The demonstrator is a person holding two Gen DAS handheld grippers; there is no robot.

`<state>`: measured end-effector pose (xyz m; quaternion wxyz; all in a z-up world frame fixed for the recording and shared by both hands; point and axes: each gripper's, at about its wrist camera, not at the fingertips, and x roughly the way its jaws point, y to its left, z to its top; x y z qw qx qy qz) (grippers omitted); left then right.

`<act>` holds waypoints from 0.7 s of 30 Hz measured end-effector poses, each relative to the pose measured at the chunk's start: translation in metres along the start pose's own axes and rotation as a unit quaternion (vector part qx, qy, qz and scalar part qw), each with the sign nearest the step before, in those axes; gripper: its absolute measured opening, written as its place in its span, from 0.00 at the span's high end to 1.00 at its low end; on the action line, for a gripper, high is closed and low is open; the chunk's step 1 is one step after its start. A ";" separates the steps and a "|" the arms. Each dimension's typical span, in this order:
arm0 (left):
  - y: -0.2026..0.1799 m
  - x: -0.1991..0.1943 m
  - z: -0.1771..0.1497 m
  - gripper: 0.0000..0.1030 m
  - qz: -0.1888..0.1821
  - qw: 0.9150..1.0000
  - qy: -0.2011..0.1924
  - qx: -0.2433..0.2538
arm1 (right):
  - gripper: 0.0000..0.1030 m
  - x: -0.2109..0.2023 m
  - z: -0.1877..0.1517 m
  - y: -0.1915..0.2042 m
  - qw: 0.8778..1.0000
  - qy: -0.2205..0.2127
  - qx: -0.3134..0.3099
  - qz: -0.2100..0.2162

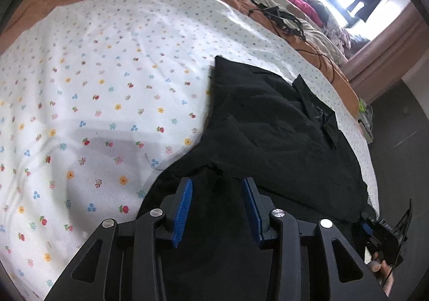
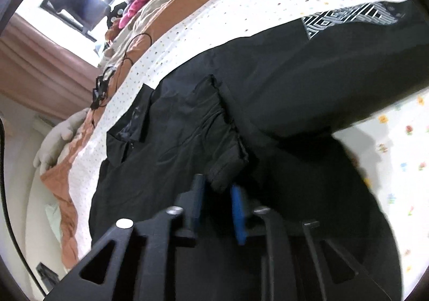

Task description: Fold large clothes

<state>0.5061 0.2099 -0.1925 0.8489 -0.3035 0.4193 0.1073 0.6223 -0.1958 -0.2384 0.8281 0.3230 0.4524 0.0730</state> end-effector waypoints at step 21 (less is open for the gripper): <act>-0.065 -0.023 -0.028 0.14 -0.009 0.996 -0.036 0.082 | 0.32 -0.196 0.031 -0.127 0.976 -0.190 0.094 -0.043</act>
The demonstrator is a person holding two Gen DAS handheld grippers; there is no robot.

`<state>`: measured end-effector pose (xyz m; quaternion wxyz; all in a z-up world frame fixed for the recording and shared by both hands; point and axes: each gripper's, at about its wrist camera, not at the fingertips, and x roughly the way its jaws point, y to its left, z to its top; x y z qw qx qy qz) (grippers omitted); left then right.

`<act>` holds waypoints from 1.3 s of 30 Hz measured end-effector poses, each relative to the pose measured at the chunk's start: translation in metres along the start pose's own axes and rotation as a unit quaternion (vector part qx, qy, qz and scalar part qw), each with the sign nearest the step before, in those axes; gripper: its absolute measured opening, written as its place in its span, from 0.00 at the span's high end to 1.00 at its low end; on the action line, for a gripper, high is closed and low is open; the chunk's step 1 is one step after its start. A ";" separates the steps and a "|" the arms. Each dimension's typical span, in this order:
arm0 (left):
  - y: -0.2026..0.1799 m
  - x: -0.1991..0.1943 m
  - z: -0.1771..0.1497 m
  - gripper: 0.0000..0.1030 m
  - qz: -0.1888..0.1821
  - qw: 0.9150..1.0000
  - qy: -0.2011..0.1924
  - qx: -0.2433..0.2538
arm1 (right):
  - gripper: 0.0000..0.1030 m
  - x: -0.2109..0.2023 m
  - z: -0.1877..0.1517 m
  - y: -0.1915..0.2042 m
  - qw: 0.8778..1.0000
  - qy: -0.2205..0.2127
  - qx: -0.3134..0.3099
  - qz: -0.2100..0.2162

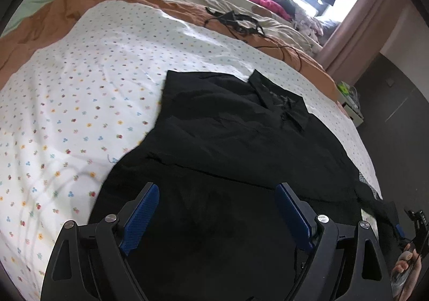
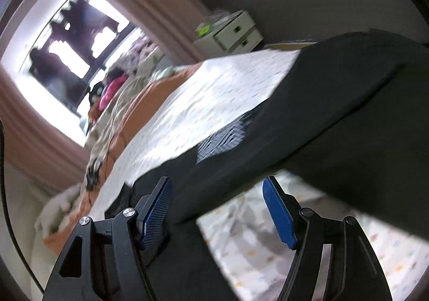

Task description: Fold large clothes

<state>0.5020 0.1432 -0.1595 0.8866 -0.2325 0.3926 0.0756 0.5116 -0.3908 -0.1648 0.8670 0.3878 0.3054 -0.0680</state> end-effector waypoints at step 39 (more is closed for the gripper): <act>-0.001 -0.019 0.002 0.14 -0.014 1.000 -0.017 -0.020 | 0.96 -0.044 0.006 0.067 0.986 -0.107 -0.037 0.124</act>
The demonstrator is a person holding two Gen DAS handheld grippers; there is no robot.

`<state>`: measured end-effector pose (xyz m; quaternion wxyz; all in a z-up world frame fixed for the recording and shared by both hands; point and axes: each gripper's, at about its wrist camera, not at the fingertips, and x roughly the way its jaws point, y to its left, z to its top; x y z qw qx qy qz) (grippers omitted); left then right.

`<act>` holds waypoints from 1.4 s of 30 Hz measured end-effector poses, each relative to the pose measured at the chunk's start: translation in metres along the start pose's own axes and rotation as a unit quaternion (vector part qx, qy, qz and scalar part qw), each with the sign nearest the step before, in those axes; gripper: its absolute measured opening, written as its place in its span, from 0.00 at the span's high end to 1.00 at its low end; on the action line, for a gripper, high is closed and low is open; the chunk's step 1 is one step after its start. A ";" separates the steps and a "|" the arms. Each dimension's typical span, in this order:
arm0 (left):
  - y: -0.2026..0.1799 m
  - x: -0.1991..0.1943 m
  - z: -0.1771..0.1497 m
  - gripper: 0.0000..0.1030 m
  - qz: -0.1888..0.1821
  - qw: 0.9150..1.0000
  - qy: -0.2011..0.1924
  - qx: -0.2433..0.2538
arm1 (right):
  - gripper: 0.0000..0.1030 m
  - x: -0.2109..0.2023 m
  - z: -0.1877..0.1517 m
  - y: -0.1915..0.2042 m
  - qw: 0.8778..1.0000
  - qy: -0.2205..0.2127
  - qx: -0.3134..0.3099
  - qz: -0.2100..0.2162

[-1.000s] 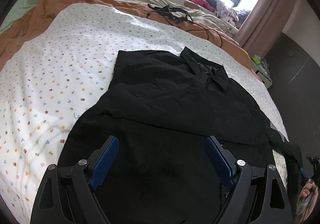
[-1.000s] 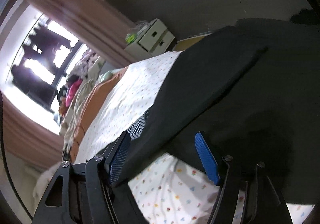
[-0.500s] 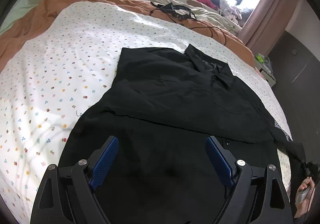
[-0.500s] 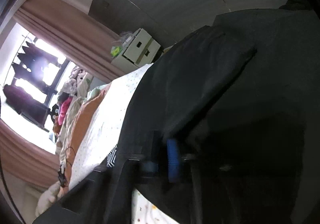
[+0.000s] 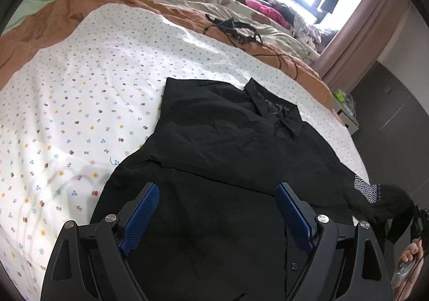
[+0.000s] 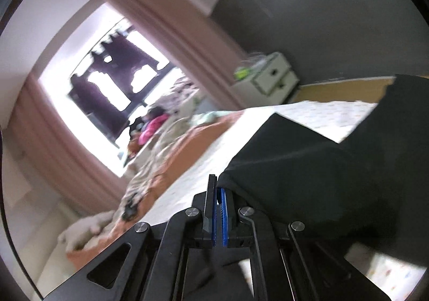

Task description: Fold large clothes

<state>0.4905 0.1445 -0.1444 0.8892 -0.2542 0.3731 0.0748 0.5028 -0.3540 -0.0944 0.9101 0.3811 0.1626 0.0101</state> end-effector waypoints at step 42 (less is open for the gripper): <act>0.062 -0.033 0.028 0.14 -0.014 0.997 -0.017 -0.072 | 0.32 0.116 -0.244 0.165 0.942 0.314 -0.079 0.086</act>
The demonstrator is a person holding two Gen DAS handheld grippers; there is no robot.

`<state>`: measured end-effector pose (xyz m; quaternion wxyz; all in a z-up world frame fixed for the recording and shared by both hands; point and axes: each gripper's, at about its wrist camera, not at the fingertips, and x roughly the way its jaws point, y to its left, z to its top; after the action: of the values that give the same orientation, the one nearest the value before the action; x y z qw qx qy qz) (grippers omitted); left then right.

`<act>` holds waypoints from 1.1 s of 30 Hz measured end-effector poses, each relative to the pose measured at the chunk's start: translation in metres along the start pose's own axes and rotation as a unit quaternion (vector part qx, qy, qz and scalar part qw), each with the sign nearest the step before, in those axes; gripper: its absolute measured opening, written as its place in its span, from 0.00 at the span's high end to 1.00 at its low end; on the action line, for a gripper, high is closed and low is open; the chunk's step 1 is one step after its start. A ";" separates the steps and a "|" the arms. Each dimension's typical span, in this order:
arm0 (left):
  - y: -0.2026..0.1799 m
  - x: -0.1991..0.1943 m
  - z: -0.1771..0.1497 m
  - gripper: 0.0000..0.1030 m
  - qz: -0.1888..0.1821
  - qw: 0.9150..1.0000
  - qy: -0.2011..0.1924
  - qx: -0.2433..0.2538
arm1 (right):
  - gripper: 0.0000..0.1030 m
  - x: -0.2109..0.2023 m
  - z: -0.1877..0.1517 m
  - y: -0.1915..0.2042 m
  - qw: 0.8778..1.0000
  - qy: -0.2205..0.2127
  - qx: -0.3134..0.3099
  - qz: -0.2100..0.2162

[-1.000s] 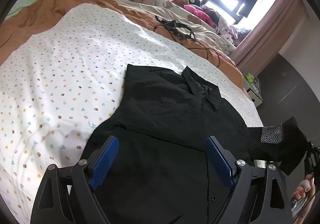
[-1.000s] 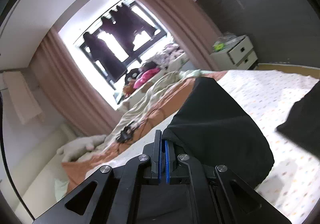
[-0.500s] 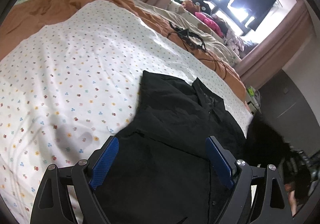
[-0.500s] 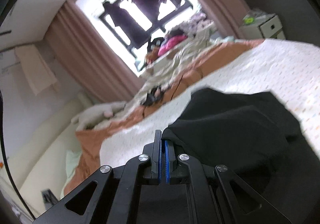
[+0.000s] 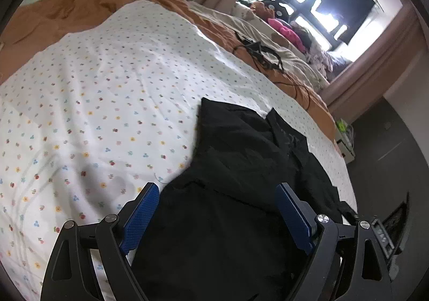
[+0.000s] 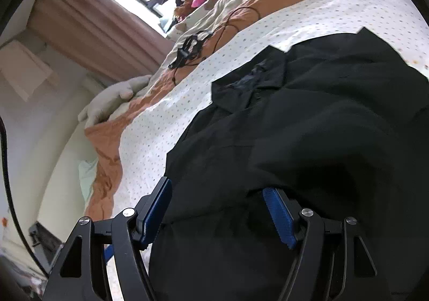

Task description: Fold large clothes

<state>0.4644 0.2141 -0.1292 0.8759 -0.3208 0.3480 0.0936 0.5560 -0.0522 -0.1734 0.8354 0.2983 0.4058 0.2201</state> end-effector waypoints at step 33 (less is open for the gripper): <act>-0.246 0.102 -0.147 0.13 -0.025 0.945 0.104 0.310 | 0.32 -0.133 0.065 -0.163 0.986 -0.064 0.154 -0.024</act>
<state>0.5543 -0.0749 -0.1563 0.8930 -0.0499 0.4410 -0.0746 0.5529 -0.2722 -0.1789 0.8088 0.4273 0.3872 0.1155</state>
